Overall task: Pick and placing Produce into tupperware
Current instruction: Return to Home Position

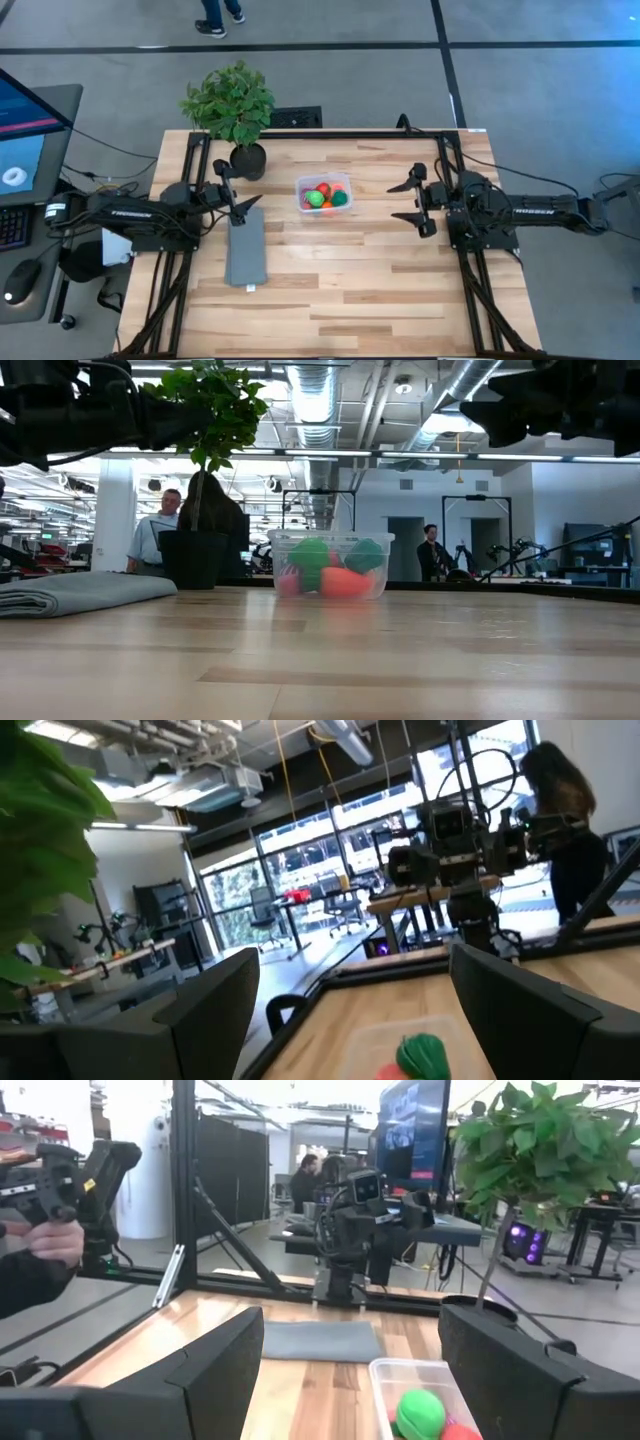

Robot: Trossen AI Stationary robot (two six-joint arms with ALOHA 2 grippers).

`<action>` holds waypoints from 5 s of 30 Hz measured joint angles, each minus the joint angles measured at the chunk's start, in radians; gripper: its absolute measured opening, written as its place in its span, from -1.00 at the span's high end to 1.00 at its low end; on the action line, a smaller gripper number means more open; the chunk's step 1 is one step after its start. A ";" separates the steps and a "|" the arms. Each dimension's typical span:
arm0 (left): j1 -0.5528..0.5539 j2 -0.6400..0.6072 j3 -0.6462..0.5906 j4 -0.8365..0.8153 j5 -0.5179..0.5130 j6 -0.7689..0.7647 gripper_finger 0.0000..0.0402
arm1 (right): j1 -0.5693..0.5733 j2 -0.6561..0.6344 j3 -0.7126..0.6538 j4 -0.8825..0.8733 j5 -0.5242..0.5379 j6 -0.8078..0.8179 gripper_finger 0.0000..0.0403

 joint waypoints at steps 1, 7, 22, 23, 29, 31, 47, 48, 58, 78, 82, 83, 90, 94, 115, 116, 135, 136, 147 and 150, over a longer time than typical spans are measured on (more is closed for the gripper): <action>0.002 -0.013 0.000 -0.012 0.003 0.000 -0.59 | 0.000 -0.006 -0.006 -0.001 0.000 0.001 -0.61; 0.016 -0.102 0.000 -0.097 0.004 0.001 -0.59 | 0.000 -0.039 -0.015 -0.009 0.000 -0.001 -0.61; 0.015 -0.247 -0.002 -0.314 -0.082 -0.089 -0.59 | 0.000 -0.041 -0.016 -0.048 0.110 -0.026 -0.61; 0.014 -0.254 -0.002 -0.326 -0.100 -0.096 -0.59 | 0.000 -0.041 -0.016 -0.048 0.125 -0.026 -0.61; -0.014 -0.297 -0.003 -0.435 -0.153 -0.125 -0.59 | 0.003 -0.047 -0.085 0.057 0.162 -0.001 -0.61; -0.029 -0.313 -0.003 -0.463 -0.154 -0.129 -0.59 | 0.003 -0.058 -0.140 0.153 0.162 0.005 -0.61; -0.169 -0.356 -0.003 -0.531 -0.353 -0.169 -0.59 | 0.097 -0.066 -0.169 0.183 0.291 0.018 -0.61; -0.180 -0.356 -0.003 -0.533 -0.368 -0.168 -0.59 | 0.100 -0.066 -0.169 0.182 0.292 0.017 -0.61; -0.277 -0.409 -0.003 -0.452 -0.414 -0.034 -0.59 | 0.101 -0.066 -0.169 0.172 0.291 0.015 -0.61; -0.314 -0.731 -0.003 -0.731 -0.432 -0.009 -0.59 | 0.101 -0.066 -0.170 0.170 0.289 -0.001 -0.61; -0.314 -0.729 -0.003 -0.786 -0.455 -0.031 -0.59 | 0.101 -0.066 -0.170 0.168 0.290 -0.001 -0.61; -0.314 -0.729 -0.003 -0.798 -0.458 -0.038 -0.59 | 0.101 -0.066 -0.170 0.167 0.290 -0.001 -0.61; -0.319 -0.729 -0.003 -0.815 -0.439 -0.058 -0.59 | 0.139 -0.078 -0.170 0.177 0.270 -0.059 -0.61; -0.336 -0.729 -0.003 -0.782 -0.440 -0.038 -0.59 | 0.181 -0.120 -0.171 0.167 0.272 -0.100 -0.61; -0.392 -0.729 -0.003 -0.719 -0.474 0.016 -0.59 | 0.222 -0.416 -0.171 -0.085 0.288 -0.115 -0.61; -0.394 -0.729 -0.003 -0.719 -0.474 0.016 -0.59 | 0.229 -0.430 -0.171 -0.096 0.288 -0.121 -0.61; -0.433 -0.729 -0.003 -0.719 -0.587 0.016 -0.59 | 0.276 -0.540 -0.171 -0.196 0.388 -0.095 -0.61; -0.433 -0.729 -0.003 -0.719 -0.613 0.016 -0.59 | 0.276 -0.540 -0.171 -0.205 0.424 -0.082 -0.61; -0.433 -0.729 -0.003 -0.738 -0.712 0.005 -0.59 | 0.277 -0.540 -0.171 -0.319 0.598 0.019 -0.61; -0.433 -0.729 -0.003 -0.761 -0.744 -0.018 -0.59 | 0.276 -0.540 -0.171 -0.326 0.619 0.026 -0.61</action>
